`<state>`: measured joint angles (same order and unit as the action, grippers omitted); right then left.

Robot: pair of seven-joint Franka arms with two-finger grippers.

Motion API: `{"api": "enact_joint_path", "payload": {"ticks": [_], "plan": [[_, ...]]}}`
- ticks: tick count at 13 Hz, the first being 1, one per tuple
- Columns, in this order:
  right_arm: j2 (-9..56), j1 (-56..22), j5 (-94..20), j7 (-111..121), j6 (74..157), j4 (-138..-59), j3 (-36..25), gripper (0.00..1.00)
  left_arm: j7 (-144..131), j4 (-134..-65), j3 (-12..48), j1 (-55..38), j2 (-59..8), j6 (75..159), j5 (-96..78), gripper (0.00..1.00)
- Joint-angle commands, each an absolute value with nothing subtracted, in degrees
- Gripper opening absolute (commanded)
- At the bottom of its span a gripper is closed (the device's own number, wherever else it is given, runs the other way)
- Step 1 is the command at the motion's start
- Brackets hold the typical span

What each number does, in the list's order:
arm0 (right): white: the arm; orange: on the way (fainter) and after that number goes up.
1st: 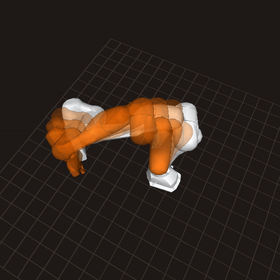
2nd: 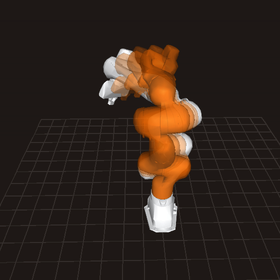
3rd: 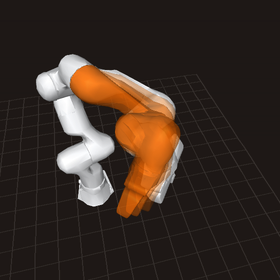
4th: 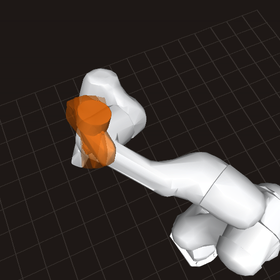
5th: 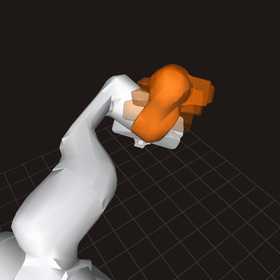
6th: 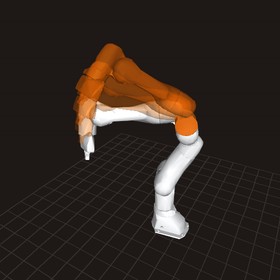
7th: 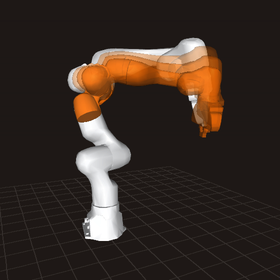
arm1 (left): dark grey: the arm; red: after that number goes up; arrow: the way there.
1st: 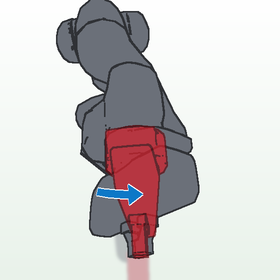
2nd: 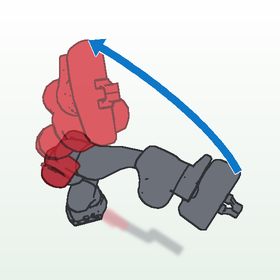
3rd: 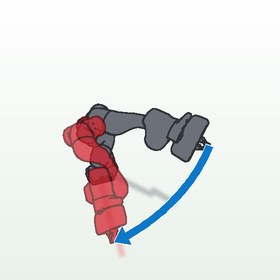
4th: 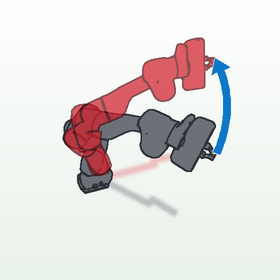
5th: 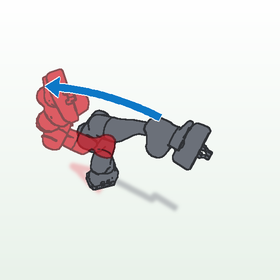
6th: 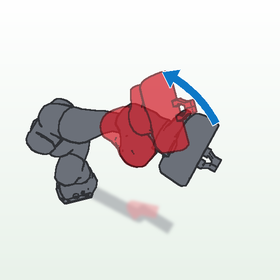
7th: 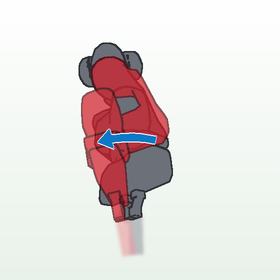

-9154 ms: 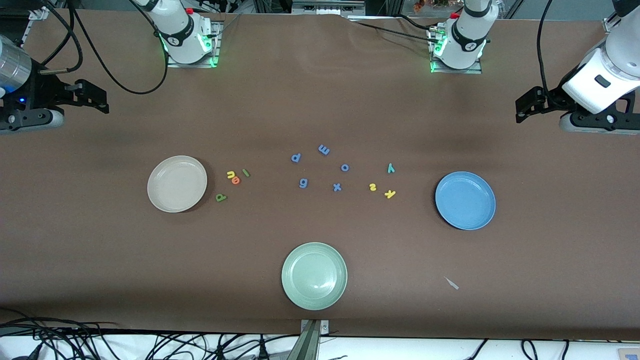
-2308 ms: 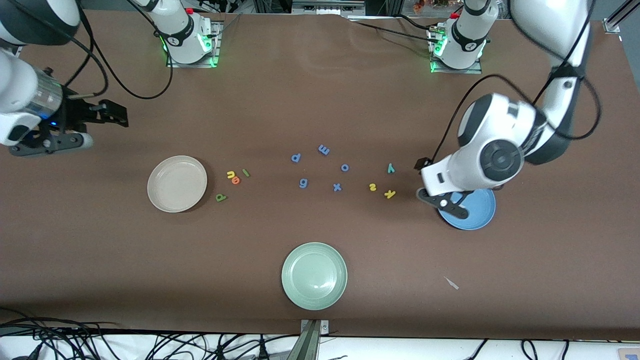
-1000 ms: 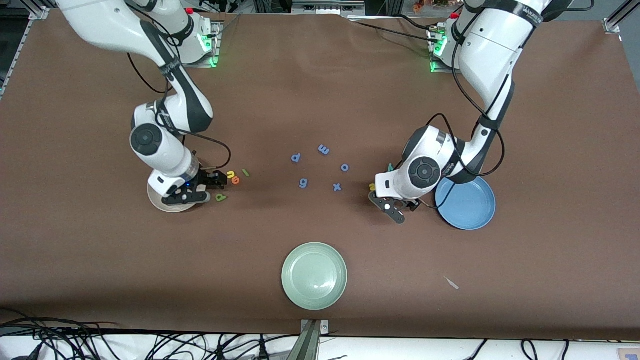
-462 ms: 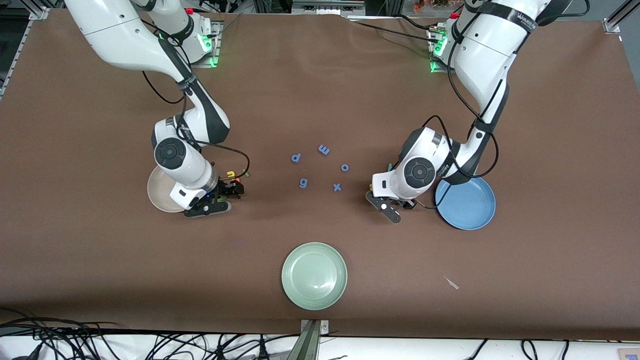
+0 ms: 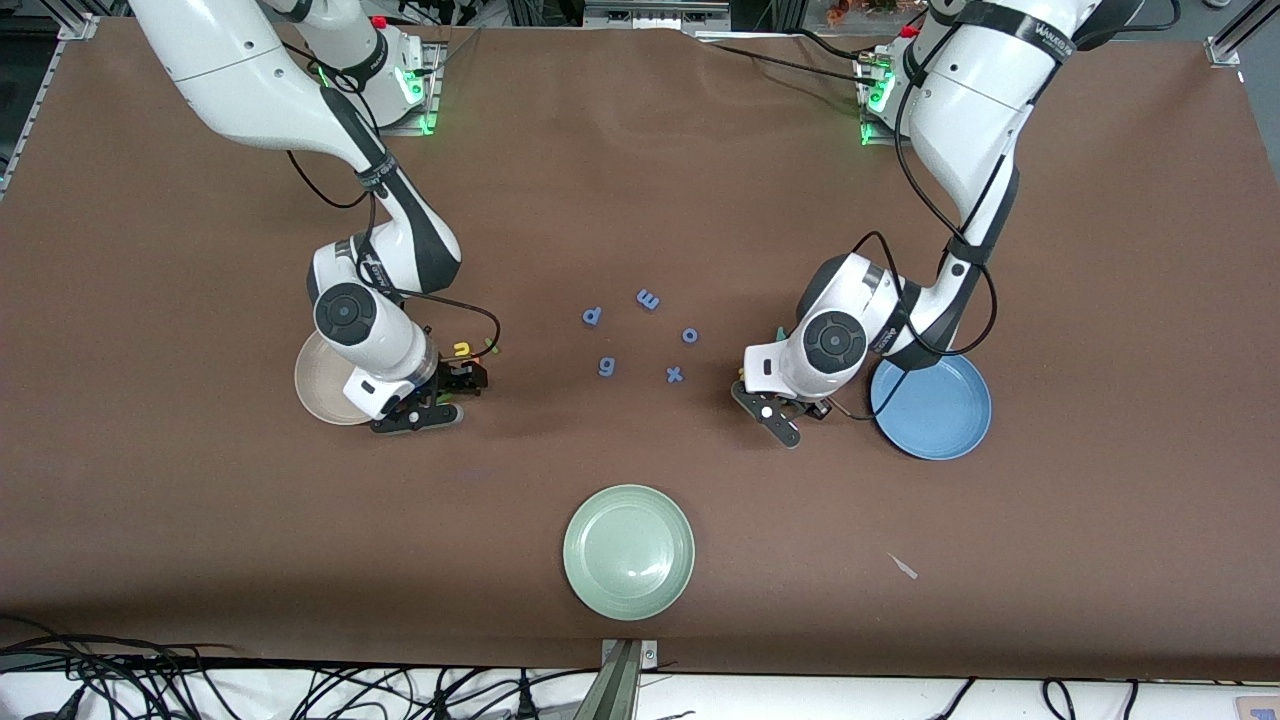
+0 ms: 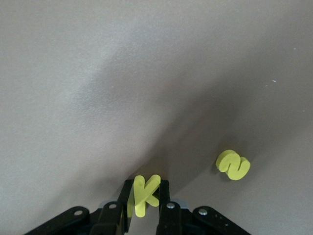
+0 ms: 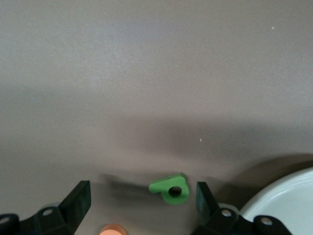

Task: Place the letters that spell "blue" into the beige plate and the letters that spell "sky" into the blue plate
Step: 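Grasp the yellow k with the left gripper while the right gripper lowers, then drop the k in the blue plate while the right gripper grasps green letter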

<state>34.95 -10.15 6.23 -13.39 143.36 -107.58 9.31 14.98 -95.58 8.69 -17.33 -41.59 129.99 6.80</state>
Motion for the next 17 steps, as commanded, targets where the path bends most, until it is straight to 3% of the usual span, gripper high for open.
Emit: {"api": "enact_joint_path", "payload": {"ticks": [1,4,7,11,12,13,14,17], "plan": [[35.0,-10.2,6.8,-14.3,143.5,-108.0,9.2,0.94,15.6,-95.0,8.2,-16.2,-37.5,123.8,8.3,0.08],[34.9,-10.2,6.8,-14.3,143.5,-108.8,8.7,0.87,21.8,-93.3,8.0,-11.8,-34.8,116.5,10.0,0.08],[35.2,-10.2,6.8,-14.2,143.5,-109.3,8.6,0.77,32.8,-94.0,8.2,-4.6,-34.6,115.1,10.0,0.08],[35.2,-10.2,6.8,-14.2,143.7,-110.4,8.5,0.69,31.4,-96.6,8.1,-3.3,-34.9,114.1,9.9,0.13],[35.2,-10.2,6.9,-14.2,143.7,-110.4,8.5,0.66,28.7,-97.5,8.2,-3.4,-34.5,113.9,10.0,0.41],[35.1,-10.2,6.9,-14.2,143.7,-110.5,8.4,0.64,25.5,-97.8,8.3,-4.0,-33.7,113.0,10.1,0.91],[35.1,-10.2,6.9,-14.0,143.7,-110.4,8.3,0.59,24.0,-97.5,8.6,-4.6,-33.3,111.5,10.5,1.00],[34.9,-10.2,6.8,-13.4,143.6,-110.4,7.8,0.50,16.0,-97.2,9.0,-8.5,-31.4,109.1,11.1,1.00]]}}
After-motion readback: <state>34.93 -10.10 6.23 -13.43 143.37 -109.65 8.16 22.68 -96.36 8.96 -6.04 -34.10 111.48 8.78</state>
